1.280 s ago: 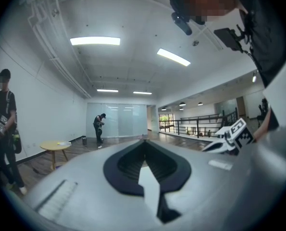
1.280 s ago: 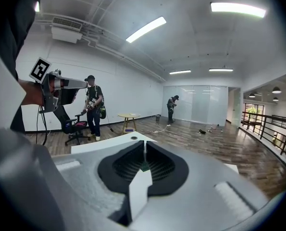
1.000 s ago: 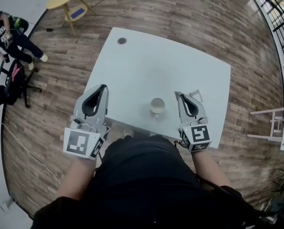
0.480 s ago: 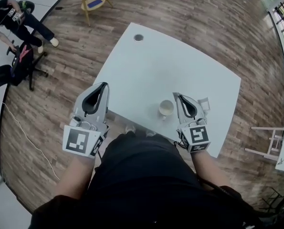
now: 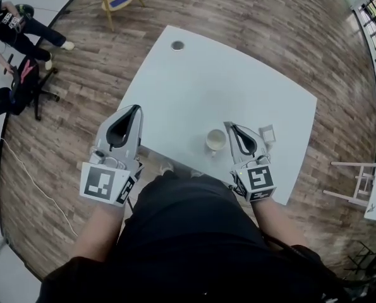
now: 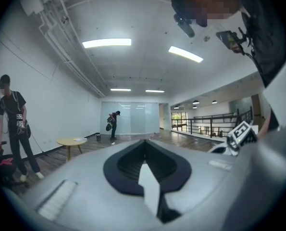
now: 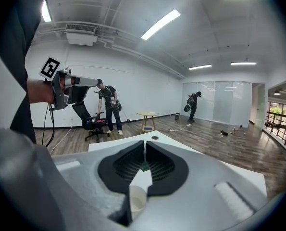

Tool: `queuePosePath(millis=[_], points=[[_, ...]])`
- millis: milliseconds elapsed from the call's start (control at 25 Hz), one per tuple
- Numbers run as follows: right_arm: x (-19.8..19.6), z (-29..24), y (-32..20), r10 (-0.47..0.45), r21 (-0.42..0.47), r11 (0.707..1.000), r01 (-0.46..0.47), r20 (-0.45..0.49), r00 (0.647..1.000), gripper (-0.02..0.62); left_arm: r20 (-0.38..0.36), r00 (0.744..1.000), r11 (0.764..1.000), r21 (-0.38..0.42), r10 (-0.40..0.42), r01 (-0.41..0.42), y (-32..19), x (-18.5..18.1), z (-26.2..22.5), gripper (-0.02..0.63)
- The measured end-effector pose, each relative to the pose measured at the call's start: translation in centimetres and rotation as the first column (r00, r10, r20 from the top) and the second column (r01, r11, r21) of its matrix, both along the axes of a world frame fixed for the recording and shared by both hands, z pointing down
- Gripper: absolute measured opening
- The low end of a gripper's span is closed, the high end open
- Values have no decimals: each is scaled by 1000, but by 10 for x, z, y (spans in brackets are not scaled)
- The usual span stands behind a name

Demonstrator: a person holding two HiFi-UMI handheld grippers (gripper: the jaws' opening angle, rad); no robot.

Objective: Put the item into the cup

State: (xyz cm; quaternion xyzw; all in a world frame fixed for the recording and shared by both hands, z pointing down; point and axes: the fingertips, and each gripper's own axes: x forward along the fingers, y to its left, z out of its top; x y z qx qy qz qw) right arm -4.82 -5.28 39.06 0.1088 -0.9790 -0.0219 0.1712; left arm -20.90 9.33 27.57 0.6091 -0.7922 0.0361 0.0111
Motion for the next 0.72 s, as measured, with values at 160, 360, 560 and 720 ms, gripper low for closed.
queuePosePath(millis=[160,360,560,720], points=[[-1,1,5,-3,-2,1000,3,3,1000,15,-7,1000,1000,0,22,-22,-8,3,3,-2],[-2,1,5,9,-12,1000,-9,4,1000,15,-15,999,999,-14,39,-39,-13,3,7,-2],[0,2,4,16,-21,1000,-16,5,1000,15,-10,999,999,-21,47,-47,-17,5,9,-2],[-1,7,5,22,-51,998,-22,-1,1000,15,11,998,997,-34,63,-63,-21,6,9,-2]])
